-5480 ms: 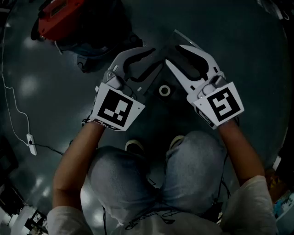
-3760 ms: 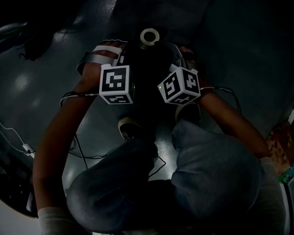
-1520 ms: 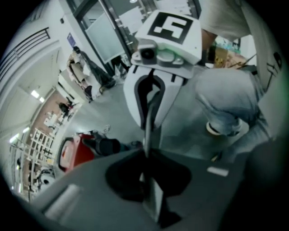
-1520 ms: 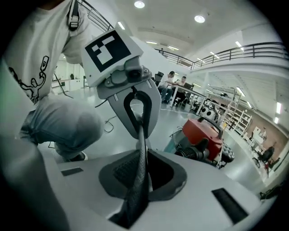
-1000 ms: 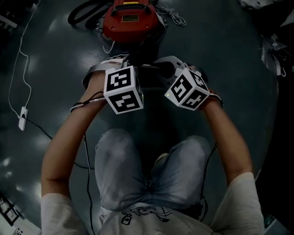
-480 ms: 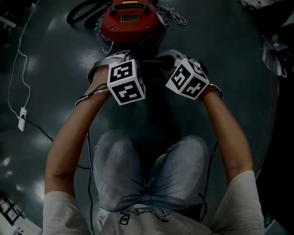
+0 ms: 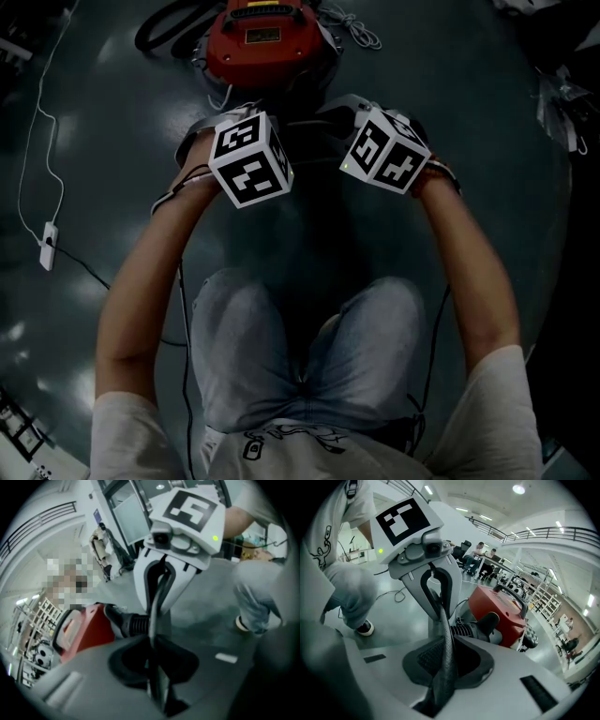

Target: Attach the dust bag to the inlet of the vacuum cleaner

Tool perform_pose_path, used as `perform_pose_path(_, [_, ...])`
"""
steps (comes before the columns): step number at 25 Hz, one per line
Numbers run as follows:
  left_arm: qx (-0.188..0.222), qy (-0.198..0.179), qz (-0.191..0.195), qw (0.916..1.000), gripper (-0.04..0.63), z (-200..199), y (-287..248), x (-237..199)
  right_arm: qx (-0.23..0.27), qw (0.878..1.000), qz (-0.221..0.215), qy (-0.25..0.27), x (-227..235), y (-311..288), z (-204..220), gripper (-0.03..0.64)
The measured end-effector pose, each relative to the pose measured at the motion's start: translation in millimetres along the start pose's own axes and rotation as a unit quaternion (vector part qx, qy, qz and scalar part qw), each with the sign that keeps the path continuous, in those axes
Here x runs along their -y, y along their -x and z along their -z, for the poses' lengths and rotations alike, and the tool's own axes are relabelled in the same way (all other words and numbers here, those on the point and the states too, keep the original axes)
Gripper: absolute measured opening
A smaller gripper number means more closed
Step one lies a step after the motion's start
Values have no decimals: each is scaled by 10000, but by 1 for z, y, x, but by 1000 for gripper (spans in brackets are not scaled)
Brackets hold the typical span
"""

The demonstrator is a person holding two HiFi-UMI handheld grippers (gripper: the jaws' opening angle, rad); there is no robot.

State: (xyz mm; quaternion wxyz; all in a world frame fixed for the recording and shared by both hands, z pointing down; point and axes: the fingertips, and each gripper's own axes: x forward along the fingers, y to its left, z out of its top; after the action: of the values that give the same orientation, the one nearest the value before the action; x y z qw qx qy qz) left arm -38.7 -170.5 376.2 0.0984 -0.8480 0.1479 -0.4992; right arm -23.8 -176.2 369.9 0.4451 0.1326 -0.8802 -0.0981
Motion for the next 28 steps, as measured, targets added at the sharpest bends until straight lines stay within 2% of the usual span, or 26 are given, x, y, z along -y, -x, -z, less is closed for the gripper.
perform_pose_path(4, [-249, -330, 148, 9990, 40, -4, -2, 0, 340, 9980, -24, -533, -1, 0, 5, 40])
perform_pose_path(6, [-251, -343, 221, 9989, 37, -6, -2, 1, 366, 9975, -31, -603, -2, 4, 7, 41])
perform_pose_path(12, [-155, -235, 221, 9994, 34, -4, -2, 3, 323, 9981, -23, -517, -4, 15, 10, 44])
perform_pose_path(15, [-52, -255, 102, 9996, 37, -3, 1, 3, 291, 9988, 3, -392, -5, 16, 6, 43])
perform_pose_path(19, [136, -101, 16, 9999, 38, 0, 6, 1, 267, 9992, 21, -283, -3, 16, 0, 43])
perform_pose_path(25, [-180, -568, 174, 9981, 38, -9, 1, 1, 393, 9970, 86, -663, -4, 13, 16, 43])
perform_pose_path(28, [-41, -342, 154, 9993, 38, -7, 1, 1, 275, 9981, 147, -531, 1, 12, 14, 43])
